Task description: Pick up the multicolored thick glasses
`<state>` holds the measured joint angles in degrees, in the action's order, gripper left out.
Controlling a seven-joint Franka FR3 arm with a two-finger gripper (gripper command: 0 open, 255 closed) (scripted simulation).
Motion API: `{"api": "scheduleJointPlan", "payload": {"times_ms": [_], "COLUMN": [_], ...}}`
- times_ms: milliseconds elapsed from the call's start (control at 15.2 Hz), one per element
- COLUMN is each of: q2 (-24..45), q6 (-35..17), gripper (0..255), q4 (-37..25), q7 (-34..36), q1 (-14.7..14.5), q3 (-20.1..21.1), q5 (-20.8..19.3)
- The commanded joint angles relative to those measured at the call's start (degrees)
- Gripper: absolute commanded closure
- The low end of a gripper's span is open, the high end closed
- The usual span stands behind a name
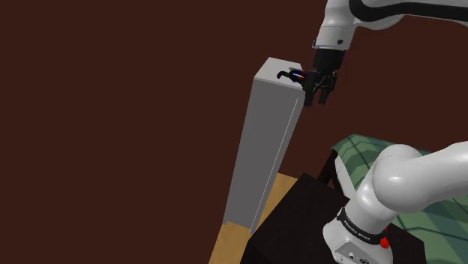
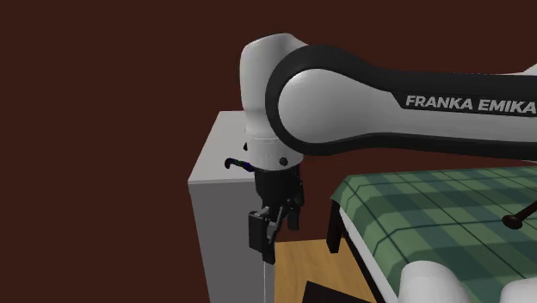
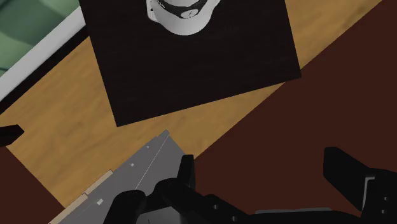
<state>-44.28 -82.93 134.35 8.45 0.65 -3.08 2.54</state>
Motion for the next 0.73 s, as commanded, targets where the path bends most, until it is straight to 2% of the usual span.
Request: {"api": "scheduleJointPlan", "payload": {"times_ms": [0,660], "q2": [0.0,18.5], "q6": [0.0,-1.8], "gripper": [0,0], "q4": [0.0,-16.7], "q7": [0.0,-11.1], "q1": [0.0,1.4], "q3": [0.0,-8.7], "q5": [0.0,-4.4]}}
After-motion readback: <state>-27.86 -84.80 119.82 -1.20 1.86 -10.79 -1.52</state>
